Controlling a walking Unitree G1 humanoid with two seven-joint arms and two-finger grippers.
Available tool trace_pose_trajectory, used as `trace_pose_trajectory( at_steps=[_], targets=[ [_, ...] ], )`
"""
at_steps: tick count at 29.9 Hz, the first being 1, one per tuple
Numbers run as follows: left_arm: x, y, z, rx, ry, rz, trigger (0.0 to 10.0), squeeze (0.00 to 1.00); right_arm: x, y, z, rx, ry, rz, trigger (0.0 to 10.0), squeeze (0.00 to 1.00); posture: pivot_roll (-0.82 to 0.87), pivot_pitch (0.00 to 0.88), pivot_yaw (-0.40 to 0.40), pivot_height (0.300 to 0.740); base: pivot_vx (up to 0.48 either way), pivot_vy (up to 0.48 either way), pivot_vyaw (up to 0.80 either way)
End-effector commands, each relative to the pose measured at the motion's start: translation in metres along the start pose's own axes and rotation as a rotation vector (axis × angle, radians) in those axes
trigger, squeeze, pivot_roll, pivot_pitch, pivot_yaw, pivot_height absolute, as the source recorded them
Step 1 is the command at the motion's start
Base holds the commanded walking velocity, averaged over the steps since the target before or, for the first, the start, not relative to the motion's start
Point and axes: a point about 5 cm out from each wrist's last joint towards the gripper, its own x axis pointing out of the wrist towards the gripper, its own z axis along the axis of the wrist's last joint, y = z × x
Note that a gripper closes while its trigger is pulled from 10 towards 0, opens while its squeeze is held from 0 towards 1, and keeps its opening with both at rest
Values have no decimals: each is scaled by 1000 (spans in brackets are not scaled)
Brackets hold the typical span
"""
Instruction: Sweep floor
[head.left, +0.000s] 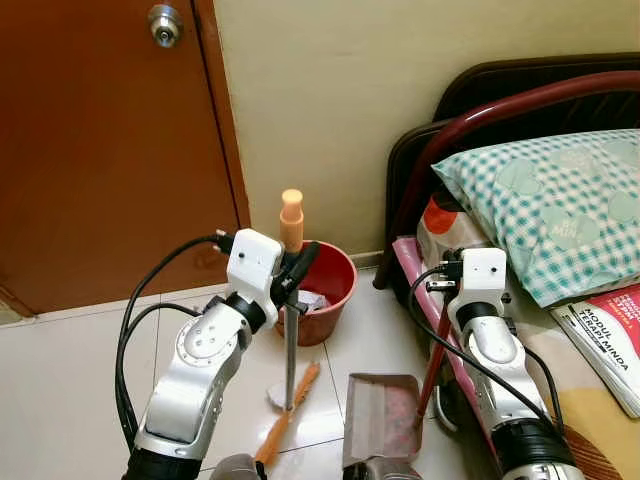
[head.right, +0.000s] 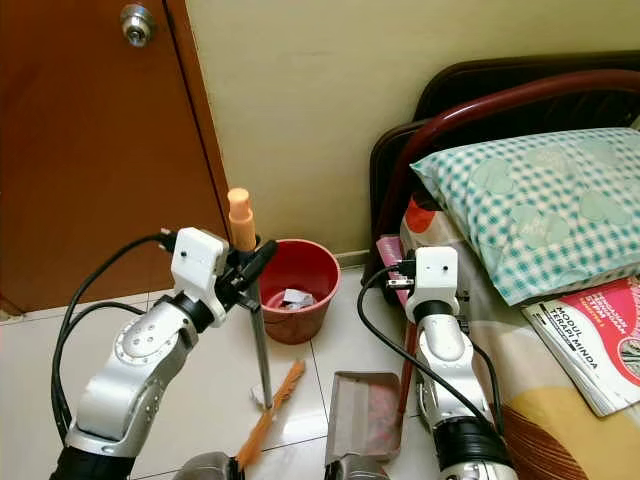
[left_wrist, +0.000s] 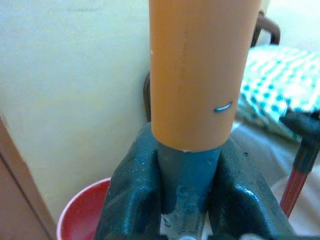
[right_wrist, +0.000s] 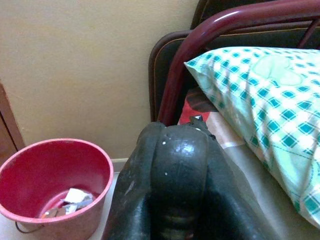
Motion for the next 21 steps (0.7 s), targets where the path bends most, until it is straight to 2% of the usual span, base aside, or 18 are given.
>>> trace_pose_trajectory(
  at_steps=[1,3,5,7,8,10,12,13,17,20,21],
  targets=[
    [2,-1,27,-38,-99,-16,10000,0,4,1,5,-11,-25,-1,10000,0,-1,83,-33,740,0,0,0],
    [5,6,44,-71,-144,6,10000,0,6,3,3,-12,-24,-1,10000,0,2,81,-33,740,0,0,0],
    [5,10,49,-79,-160,23,10000,0,6,3,2,-15,-21,-1,10000,0,2,81,-33,740,0,0,0],
    [4,22,51,-26,-166,74,10000,0,7,4,1,-16,-20,-3,10000,0,5,83,-31,740,0,0,0],
    [4,22,51,-26,-166,74,10000,0,7,4,1,-16,-20,-3,10000,0,5,83,-31,740,0,0,0],
    [0,37,46,17,-145,135,10000,0,7,5,0,-18,-16,-3,10000,0,4,84,-29,740,0,0,0],
    [-4,50,47,13,-153,198,10000,0,7,5,-1,-21,-14,-3,10000,0,0,86,-29,740,0,0,0],
    [-7,58,53,35,-176,240,10000,0,6,4,-2,-23,-12,-3,10000,0,2,87,-30,740,0,0,0],
    [-10,68,61,61,-207,291,10000,0,7,4,-3,-24,-10,-5,10000,0,4,88,-31,740,0,0,0],
    [-20,91,77,125,-265,386,10000,0,7,3,-4,-29,-8,-3,10000,0,8,90,-34,740,0,0,0],
    [-20,91,77,125,-265,386,10000,0,7,3,-4,-29,-8,-3,10000,0,8,90,-34,740,0,0,0]
  ],
)
